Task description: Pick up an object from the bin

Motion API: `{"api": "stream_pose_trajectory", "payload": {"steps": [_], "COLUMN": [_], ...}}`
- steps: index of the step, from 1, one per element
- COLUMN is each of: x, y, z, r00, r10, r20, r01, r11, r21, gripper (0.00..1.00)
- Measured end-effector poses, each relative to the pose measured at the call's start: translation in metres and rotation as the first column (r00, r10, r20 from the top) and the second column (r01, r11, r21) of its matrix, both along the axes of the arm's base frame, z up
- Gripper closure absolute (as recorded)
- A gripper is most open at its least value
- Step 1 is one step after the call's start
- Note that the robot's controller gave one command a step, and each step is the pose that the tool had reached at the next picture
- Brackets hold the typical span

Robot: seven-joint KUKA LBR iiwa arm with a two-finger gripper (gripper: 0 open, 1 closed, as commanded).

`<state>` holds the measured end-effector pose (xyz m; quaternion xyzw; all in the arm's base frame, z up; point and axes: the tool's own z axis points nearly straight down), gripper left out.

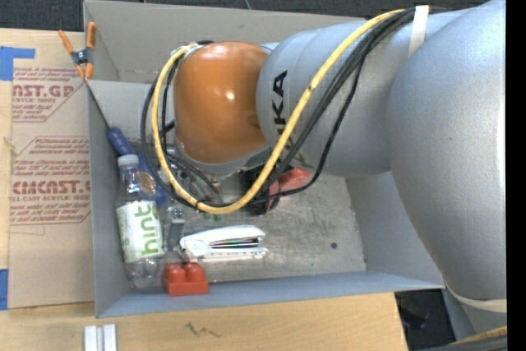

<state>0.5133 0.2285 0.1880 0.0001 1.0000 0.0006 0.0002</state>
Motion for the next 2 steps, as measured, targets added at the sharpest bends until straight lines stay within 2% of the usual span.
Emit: {"api": "stream_pose_trajectory", "payload": {"steps": [1,2], "x": [0.0,0.034], "y": [0.0,-0.085], "z": [0.0,0.109], "r00": [1.0,0.809], "r10": [0.0,0.588], "r20": [0.0,0.004], "r01": [0.0,-0.588], "r11": [1.0,0.809], "r21": [0.0,-0.003], "gripper": [0.0,1.0]}}
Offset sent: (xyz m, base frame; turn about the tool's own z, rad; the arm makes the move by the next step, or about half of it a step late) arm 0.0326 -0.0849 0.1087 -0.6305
